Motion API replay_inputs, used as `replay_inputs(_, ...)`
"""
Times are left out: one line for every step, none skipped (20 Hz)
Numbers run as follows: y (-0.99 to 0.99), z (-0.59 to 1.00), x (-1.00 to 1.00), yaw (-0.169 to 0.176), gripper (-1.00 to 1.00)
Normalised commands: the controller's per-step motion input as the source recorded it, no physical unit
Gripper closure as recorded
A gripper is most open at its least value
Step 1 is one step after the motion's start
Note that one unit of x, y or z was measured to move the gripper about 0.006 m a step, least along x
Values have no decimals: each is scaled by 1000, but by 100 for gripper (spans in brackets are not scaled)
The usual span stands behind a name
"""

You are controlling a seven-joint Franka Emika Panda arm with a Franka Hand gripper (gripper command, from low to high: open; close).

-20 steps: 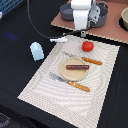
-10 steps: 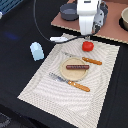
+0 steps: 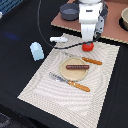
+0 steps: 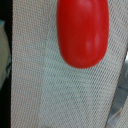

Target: Interact with the objects in diverse but meaningful ways.

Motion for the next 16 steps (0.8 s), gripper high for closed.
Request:
replay_inputs(0, -183, 123, 30, -100)
replay_inputs(0, -174, 111, 31, -100)
replay_inputs(0, -194, 129, 31, -100)
replay_inputs(6, -174, 134, 23, -100)
replay_inputs(11, -131, 171, 14, -100)
replay_inputs(34, -109, 209, 12, -100)
replay_inputs(34, -100, 220, 9, -100)
replay_inputs(40, -83, 237, 1, -100)
replay_inputs(17, -89, 240, 0, -100)
replay_inputs(49, -54, 300, 0, -100)
replay_inputs(77, -26, 326, 0, -100)
replay_inputs(114, 0, 386, 0, -100)
replay_inputs(143, 0, 437, 0, -100)
replay_inputs(163, 0, 480, 0, -100)
replay_inputs(189, 9, 500, -11, -100)
replay_inputs(186, 23, 494, -10, -100)
